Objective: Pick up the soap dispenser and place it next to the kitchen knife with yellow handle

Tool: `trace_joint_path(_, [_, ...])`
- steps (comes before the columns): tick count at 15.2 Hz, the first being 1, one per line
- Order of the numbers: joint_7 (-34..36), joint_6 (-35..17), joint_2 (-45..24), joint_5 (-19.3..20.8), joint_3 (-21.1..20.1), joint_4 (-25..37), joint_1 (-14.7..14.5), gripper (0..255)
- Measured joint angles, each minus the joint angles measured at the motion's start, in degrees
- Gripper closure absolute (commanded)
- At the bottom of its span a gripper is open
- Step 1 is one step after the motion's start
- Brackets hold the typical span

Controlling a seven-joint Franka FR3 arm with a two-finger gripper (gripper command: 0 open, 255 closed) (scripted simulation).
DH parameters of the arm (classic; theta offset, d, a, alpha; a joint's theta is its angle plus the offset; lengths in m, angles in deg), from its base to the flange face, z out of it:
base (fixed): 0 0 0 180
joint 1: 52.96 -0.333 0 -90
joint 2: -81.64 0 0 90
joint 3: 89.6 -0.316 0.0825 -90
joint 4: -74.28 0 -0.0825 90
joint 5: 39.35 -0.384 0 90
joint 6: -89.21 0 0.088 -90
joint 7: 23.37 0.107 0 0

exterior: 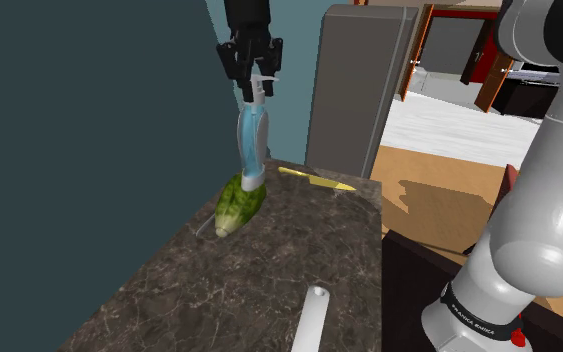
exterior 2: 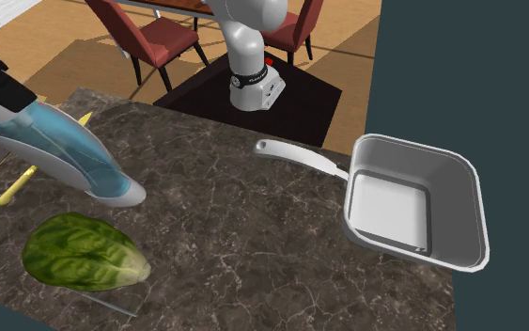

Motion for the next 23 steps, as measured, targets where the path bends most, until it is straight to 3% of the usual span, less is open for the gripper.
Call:
trace_joint_path(4, [-4.62, -2.77, -1.51, 1.05, 2.04, -1.26, 2.48, 255])
trace_joint_path(11, [-11.31, -5.49, -7.66, 3.63, 4.93, 2.18, 5.91, 255])
trace_joint_path(19, [-18.09, -6.62, -19.05, 6.88, 7.82, 12.57, 8.83, 255])
trace_joint_path(23, [-21.37, -5.02, -26.51, 8.42, 9.17, 21.81, 9.62, 255])
